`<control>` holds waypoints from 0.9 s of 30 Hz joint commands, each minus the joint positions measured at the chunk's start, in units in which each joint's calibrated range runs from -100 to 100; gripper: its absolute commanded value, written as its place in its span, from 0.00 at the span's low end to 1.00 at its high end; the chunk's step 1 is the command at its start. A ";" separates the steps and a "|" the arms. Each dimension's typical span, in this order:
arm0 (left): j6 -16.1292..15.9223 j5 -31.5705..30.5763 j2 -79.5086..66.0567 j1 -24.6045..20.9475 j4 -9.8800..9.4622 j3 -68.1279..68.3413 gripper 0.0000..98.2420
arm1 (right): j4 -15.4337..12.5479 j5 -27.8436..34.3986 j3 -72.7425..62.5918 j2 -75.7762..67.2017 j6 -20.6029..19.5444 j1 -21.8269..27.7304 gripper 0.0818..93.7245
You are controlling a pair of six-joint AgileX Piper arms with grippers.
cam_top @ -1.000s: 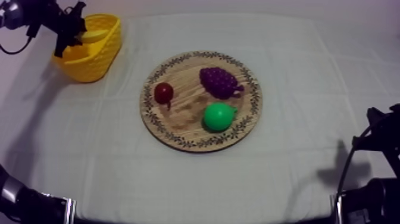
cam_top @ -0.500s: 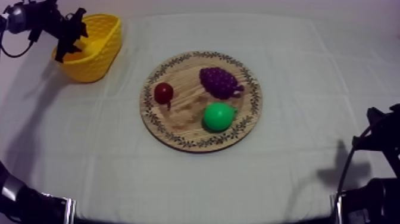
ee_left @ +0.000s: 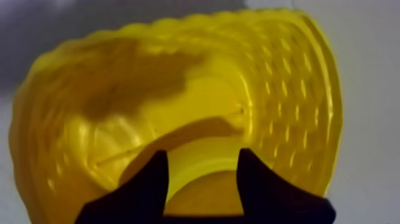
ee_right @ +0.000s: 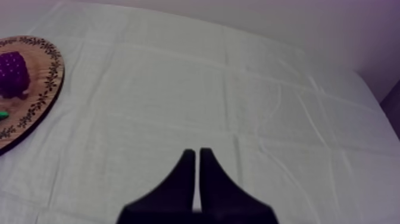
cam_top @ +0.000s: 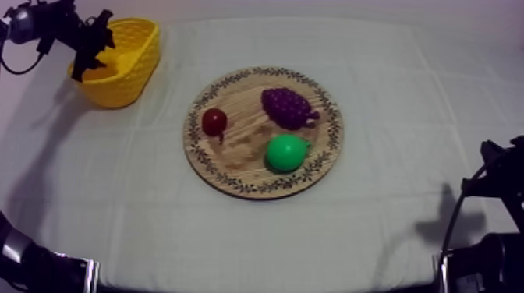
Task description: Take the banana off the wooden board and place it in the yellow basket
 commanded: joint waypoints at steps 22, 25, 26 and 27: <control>-5.69 -1.25 -16.82 1.02 -1.53 3.43 0.29 | 0.02 0.02 0.05 -0.01 0.00 0.00 0.00; -6.29 -1.70 -21.15 1.31 -3.12 4.74 0.27 | 0.02 0.02 0.05 -0.01 0.00 0.00 0.00; -6.68 -1.77 -22.61 1.33 -3.43 5.14 0.27 | 0.02 0.02 0.05 -0.01 0.00 0.00 0.00; -7.00 -1.69 -24.09 1.33 -3.71 5.55 0.27 | 0.02 0.02 0.05 -0.01 0.00 0.00 0.00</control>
